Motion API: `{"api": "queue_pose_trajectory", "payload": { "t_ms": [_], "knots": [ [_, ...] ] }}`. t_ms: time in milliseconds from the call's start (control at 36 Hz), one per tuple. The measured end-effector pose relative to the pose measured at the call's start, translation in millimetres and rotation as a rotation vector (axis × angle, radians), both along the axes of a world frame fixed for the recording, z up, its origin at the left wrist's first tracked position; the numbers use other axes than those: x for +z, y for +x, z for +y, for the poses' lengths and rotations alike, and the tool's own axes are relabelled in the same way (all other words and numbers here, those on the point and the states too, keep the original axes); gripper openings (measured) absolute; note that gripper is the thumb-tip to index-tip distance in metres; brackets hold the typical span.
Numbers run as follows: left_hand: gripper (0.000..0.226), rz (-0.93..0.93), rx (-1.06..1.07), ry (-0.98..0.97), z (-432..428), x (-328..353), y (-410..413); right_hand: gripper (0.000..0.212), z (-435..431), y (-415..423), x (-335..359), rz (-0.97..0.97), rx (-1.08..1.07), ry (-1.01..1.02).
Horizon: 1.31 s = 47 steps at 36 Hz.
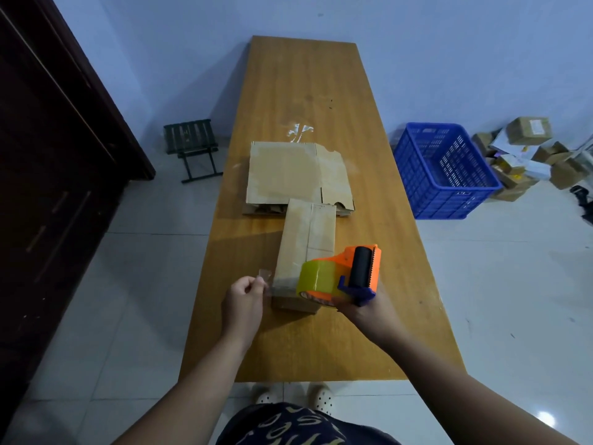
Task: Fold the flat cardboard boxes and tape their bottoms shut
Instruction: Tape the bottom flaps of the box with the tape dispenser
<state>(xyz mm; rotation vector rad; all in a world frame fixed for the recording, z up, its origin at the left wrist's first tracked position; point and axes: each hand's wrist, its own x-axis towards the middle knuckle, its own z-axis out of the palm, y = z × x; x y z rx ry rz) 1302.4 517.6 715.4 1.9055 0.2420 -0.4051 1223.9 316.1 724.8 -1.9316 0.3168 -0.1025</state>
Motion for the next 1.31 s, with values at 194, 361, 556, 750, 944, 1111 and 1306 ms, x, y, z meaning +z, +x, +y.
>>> {"api": "queue_pose_trajectory", "payload": {
  "t_ms": [194,361,556,750,944,1111,1306],
  "knots": [
    [0.035,-0.082,-0.031,0.040,-1,7,-3,0.040,6,-2,2,0.004,-0.036,0.086],
    [0.032,-0.140,-0.085,0.098,-4,7,-3,0.048,8,-2,9,-0.008,-0.079,0.210],
    [0.030,-0.121,-0.081,0.124,-6,4,-1,0.047,8,-2,16,-0.011,-0.036,0.213],
    [0.030,-0.110,-0.071,0.135,-5,2,-1,0.044,3,-1,17,0.015,0.006,0.186],
    [0.030,-0.098,-0.047,0.120,-10,1,-2,0.037,-1,-2,15,-0.003,0.009,0.154],
    [0.031,-0.067,-0.034,0.064,-8,1,-2,0.051,0,-2,17,-0.043,0.039,0.105],
    [0.033,-0.050,-0.023,0.037,-7,-1,0,0.050,-1,-2,19,-0.078,0.085,0.054]
  ]
}}
